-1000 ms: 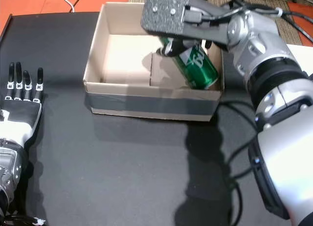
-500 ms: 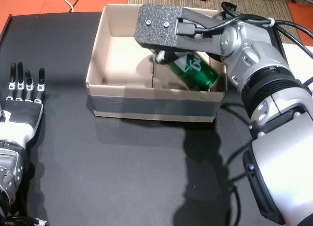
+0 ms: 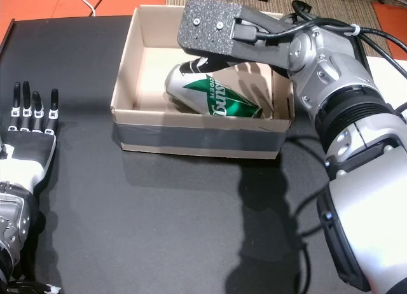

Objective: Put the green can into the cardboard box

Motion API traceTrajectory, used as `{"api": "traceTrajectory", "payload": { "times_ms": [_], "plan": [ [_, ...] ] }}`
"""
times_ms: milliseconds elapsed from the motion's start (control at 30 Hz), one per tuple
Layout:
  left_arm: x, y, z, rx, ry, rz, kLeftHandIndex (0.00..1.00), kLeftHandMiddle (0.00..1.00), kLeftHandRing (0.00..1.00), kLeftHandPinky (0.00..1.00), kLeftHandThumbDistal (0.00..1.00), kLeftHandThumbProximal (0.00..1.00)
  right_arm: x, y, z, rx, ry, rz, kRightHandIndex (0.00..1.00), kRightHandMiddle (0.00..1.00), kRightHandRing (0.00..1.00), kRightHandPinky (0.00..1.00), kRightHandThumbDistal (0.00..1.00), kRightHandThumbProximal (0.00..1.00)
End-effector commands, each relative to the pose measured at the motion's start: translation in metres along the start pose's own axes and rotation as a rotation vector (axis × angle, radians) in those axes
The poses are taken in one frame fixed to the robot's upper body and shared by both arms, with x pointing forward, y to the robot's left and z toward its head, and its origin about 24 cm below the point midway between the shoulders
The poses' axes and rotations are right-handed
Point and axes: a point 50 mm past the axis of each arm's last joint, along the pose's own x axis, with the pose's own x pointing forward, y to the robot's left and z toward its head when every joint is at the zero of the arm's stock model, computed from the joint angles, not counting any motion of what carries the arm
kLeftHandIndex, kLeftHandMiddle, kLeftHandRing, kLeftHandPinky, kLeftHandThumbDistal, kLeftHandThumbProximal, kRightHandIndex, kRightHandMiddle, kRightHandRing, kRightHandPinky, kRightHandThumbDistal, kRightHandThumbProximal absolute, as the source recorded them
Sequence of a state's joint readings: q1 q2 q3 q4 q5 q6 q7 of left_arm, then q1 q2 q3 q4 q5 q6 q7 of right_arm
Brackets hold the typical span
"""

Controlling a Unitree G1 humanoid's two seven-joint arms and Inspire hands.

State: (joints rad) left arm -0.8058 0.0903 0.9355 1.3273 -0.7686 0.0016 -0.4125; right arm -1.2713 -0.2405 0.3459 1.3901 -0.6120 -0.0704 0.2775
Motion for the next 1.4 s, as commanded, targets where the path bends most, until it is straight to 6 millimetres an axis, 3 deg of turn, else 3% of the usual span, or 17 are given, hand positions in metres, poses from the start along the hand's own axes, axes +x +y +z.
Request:
{"api": "traceTrajectory", "payload": {
  "times_ms": [0, 100, 167, 267, 433, 533, 633, 700, 900, 967, 1033, 1133, 1233, 1300, 1367],
  "plan": [
    [-0.008, 0.016, -0.003, -0.008, 0.016, 0.061, 0.60, 0.34, 0.48, 0.70, 0.63, 0.68, -0.003, -0.014, 0.004, -0.012, -0.026, -0.050, 0.93, 1.00, 1.00, 1.00, 1.00, 0.61],
    [-0.008, 0.017, -0.002, 0.004, 0.016, 0.069, 0.57, 0.31, 0.43, 0.64, 0.64, 0.69, -0.007, -0.028, 0.009, -0.023, -0.091, -0.110, 0.91, 1.00, 1.00, 1.00, 1.00, 0.61],
    [-0.007, 0.017, -0.001, 0.023, 0.016, 0.082, 0.55, 0.30, 0.41, 0.60, 0.64, 0.73, -0.013, -0.042, 0.014, -0.004, -0.174, -0.202, 0.87, 0.98, 1.00, 1.00, 0.96, 0.50],
    [-0.007, 0.017, -0.001, 0.034, 0.018, 0.084, 0.55, 0.30, 0.41, 0.60, 0.62, 0.76, -0.025, -0.061, 0.016, -0.008, -0.309, -0.364, 0.76, 0.90, 1.00, 1.00, 0.96, 0.45],
    [-0.007, 0.016, 0.001, 0.043, 0.016, 0.081, 0.56, 0.31, 0.42, 0.63, 0.60, 0.75, -0.054, -0.080, 0.001, -0.078, -0.518, -0.705, 0.88, 0.94, 0.98, 0.96, 1.00, 0.41],
    [-0.006, 0.015, 0.002, 0.048, 0.017, 0.087, 0.55, 0.29, 0.40, 0.60, 0.61, 0.75, -0.075, -0.080, -0.018, -0.092, -0.627, -0.850, 0.88, 0.94, 0.97, 0.95, 1.00, 0.31],
    [-0.006, 0.016, 0.003, 0.052, 0.014, 0.088, 0.57, 0.32, 0.40, 0.62, 0.62, 0.73, -0.092, -0.072, -0.039, -0.071, -0.701, -0.915, 0.83, 0.89, 0.96, 0.94, 0.99, 0.31],
    [-0.006, 0.016, 0.003, 0.049, 0.011, 0.084, 0.58, 0.33, 0.42, 0.63, 0.61, 0.73, -0.100, -0.063, -0.052, -0.069, -0.720, -0.924, 0.76, 0.87, 0.96, 0.93, 1.00, 0.38],
    [-0.007, 0.016, 0.005, 0.051, 0.015, 0.073, 0.58, 0.31, 0.41, 0.64, 0.61, 0.74, -0.121, -0.025, -0.086, -0.115, -0.700, -0.931, 0.78, 0.87, 0.97, 0.95, 1.00, 0.38],
    [-0.007, 0.016, 0.006, 0.057, 0.015, 0.076, 0.58, 0.32, 0.42, 0.64, 0.60, 0.76, -0.128, -0.013, -0.093, -0.108, -0.696, -0.936, 0.80, 0.89, 0.97, 0.96, 0.97, 0.41],
    [-0.007, 0.016, 0.006, 0.055, 0.013, 0.071, 0.58, 0.31, 0.41, 0.62, 0.60, 0.74, -0.138, 0.000, -0.099, -0.084, -0.715, -0.946, 0.83, 0.90, 0.97, 0.95, 0.93, 0.35],
    [-0.008, 0.018, 0.007, 0.043, 0.009, 0.070, 0.56, 0.30, 0.38, 0.57, 0.68, 0.67, -0.152, 0.022, -0.104, -0.036, -0.752, -0.963, 0.83, 0.90, 0.96, 0.94, 0.96, 0.33],
    [-0.008, 0.019, 0.007, 0.039, 0.008, 0.068, 0.54, 0.29, 0.39, 0.57, 0.68, 0.66, -0.164, 0.042, -0.108, 0.004, -0.786, -0.943, 0.82, 0.89, 0.94, 0.95, 0.96, 0.29],
    [-0.009, 0.019, 0.007, 0.045, 0.010, 0.058, 0.55, 0.30, 0.39, 0.58, 0.66, 0.68, -0.170, 0.057, -0.112, 0.043, -0.783, -0.904, 0.80, 0.87, 0.92, 0.95, 0.93, 0.33],
    [-0.009, 0.019, 0.007, 0.048, 0.009, 0.067, 0.54, 0.28, 0.38, 0.59, 0.65, 0.72, -0.176, 0.072, -0.115, 0.067, -0.755, -0.869, 0.74, 0.84, 0.93, 0.96, 0.96, 0.40]
  ]
}}
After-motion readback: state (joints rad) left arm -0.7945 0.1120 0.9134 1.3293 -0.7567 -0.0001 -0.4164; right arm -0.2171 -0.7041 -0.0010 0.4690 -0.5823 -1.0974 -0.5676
